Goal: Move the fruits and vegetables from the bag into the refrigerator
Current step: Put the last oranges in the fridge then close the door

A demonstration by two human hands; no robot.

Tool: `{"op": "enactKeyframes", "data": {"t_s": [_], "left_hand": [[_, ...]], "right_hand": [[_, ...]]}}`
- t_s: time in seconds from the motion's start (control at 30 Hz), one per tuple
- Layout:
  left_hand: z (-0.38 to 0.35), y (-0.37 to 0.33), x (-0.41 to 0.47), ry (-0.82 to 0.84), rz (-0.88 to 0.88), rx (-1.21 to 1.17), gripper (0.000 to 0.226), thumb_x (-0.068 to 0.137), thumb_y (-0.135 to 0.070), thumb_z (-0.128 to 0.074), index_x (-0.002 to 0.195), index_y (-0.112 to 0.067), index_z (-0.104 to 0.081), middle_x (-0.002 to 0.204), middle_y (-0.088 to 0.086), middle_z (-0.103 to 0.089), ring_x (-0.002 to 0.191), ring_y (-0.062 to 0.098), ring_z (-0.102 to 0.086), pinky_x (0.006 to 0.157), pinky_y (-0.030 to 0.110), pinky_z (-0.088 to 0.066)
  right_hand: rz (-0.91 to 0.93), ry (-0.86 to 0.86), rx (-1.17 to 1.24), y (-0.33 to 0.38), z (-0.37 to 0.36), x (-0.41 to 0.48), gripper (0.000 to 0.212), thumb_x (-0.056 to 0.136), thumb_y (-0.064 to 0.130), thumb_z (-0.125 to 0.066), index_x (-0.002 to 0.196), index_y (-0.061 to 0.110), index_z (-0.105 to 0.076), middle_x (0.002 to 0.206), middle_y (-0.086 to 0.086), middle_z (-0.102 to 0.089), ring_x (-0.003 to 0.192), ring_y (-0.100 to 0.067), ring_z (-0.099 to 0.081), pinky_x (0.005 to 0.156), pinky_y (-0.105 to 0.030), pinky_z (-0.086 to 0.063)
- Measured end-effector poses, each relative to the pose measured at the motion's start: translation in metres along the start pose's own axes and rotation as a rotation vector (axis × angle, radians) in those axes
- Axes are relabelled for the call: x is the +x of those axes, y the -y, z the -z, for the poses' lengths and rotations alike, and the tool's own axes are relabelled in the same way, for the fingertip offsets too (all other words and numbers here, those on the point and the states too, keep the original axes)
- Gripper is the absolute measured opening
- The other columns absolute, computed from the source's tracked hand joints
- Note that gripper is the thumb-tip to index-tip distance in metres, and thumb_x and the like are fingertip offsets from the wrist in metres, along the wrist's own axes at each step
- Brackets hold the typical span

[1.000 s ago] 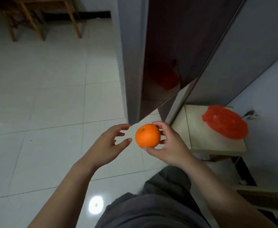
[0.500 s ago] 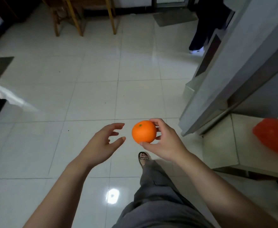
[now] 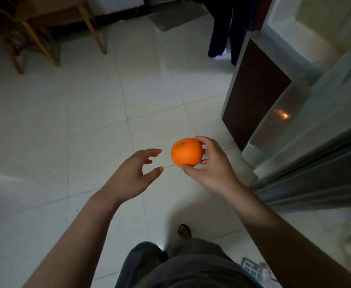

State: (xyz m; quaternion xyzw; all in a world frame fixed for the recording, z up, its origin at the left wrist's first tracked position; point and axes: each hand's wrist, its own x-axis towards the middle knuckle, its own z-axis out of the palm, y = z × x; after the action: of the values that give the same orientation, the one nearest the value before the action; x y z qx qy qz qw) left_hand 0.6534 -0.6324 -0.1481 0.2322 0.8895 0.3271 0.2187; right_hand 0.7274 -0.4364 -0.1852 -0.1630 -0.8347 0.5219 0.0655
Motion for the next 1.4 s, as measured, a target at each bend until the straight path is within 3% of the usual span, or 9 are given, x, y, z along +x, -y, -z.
{"op": "enactKeyframes", "data": {"t_s": [0.33,0.5,0.67,0.8,0.9,1.03,1.13,1.2,1.4], "left_hand": [[0.018,-0.043,0.184,0.256,-0.331,0.017,0.044,0.089,-0.031,-0.058,0.131,-0.031,-0.047,0.128,-0.016,-0.048,0.106,-0.002,-0.049,0.079,0.003,-0.035],[0.046,-0.080,0.304,0.381,-0.553,0.149,0.042,0.089,-0.032,-0.058,0.130,-0.034,-0.046,0.132,-0.014,-0.048,0.109,0.000,-0.049,0.085,0.014,-0.038],[0.072,-0.147,0.409,0.492,-0.733,0.176,0.056,0.084,-0.034,-0.064,0.135,-0.032,-0.039,0.138,-0.009,-0.045,0.112,0.003,-0.047,0.093,0.024,-0.041],[0.073,-0.197,0.470,0.566,-0.883,0.140,0.060,0.083,-0.028,-0.066,0.135,-0.033,-0.037,0.136,-0.009,-0.046,0.108,-0.002,-0.045,0.090,0.020,-0.038],[0.063,-0.233,0.503,0.640,-0.976,0.096,0.055,0.084,-0.025,-0.065,0.132,-0.034,-0.039,0.128,-0.011,-0.049,0.106,-0.003,-0.048,0.083,0.012,-0.038],[0.037,-0.285,0.555,0.681,-1.092,0.098,0.058,0.084,-0.029,-0.065,0.135,-0.032,-0.038,0.133,-0.007,-0.051,0.118,0.008,-0.050,0.100,0.035,-0.045],[0.019,-0.327,0.595,0.683,-1.144,0.046,0.061,0.083,-0.024,-0.068,0.132,-0.036,-0.035,0.132,-0.011,-0.045,0.110,0.001,-0.050,0.087,0.013,-0.045],[0.012,-0.358,0.619,0.611,-1.212,0.041,0.064,0.081,-0.025,-0.070,0.135,-0.033,-0.036,0.127,-0.016,-0.042,0.104,-0.005,-0.047,0.077,0.002,-0.040],[-0.013,-0.432,0.686,0.566,-1.360,-0.059,0.063,0.079,-0.024,-0.071,0.135,-0.023,-0.041,0.127,-0.009,-0.044,0.109,0.003,-0.050,0.084,0.003,-0.040]], "right_hand": [[-0.187,-0.359,0.055,-0.007,0.022,0.083,0.075,0.065,0.028,-0.082,0.128,0.028,-0.043,0.123,0.013,-0.041,0.107,-0.007,-0.051,0.078,-0.017,-0.048],[-0.234,-0.588,0.026,0.005,0.050,0.167,0.075,0.066,0.028,-0.083,0.128,0.026,-0.041,0.118,0.010,-0.043,0.103,-0.007,-0.050,0.075,-0.010,-0.042],[-0.281,-0.801,-0.034,0.029,0.099,0.251,0.082,0.063,0.037,-0.083,0.130,0.030,-0.038,0.129,0.009,-0.040,0.111,-0.011,-0.049,0.090,-0.031,-0.050],[-0.249,-0.950,-0.040,0.038,0.136,0.295,0.079,0.061,0.040,-0.083,0.127,0.034,-0.040,0.130,0.008,-0.039,0.114,-0.013,-0.048,0.090,-0.032,-0.049],[-0.241,-1.026,-0.029,0.037,0.169,0.316,0.075,0.065,0.035,-0.083,0.127,0.034,-0.040,0.127,0.008,-0.041,0.113,-0.012,-0.049,0.084,-0.021,-0.048],[-0.235,-1.091,-0.064,0.027,0.226,0.344,0.079,0.069,0.031,-0.081,0.132,0.033,-0.035,0.136,0.004,-0.040,0.113,-0.014,-0.050,0.082,-0.022,-0.048],[-0.182,-1.138,-0.095,0.014,0.273,0.372,0.075,0.069,0.033,-0.081,0.130,0.034,-0.038,0.135,0.005,-0.043,0.114,-0.015,-0.051,0.086,-0.034,-0.052],[-0.145,-1.161,-0.120,0.008,0.306,0.392,0.073,0.070,0.033,-0.080,0.130,0.032,-0.039,0.134,0.006,-0.045,0.114,-0.013,-0.051,0.086,-0.032,-0.052],[-0.086,-1.214,-0.149,-0.010,0.396,0.442,0.067,0.068,0.029,-0.081,0.123,0.035,-0.044,0.125,0.011,-0.049,0.108,-0.002,-0.051,0.078,-0.016,-0.046]]}}
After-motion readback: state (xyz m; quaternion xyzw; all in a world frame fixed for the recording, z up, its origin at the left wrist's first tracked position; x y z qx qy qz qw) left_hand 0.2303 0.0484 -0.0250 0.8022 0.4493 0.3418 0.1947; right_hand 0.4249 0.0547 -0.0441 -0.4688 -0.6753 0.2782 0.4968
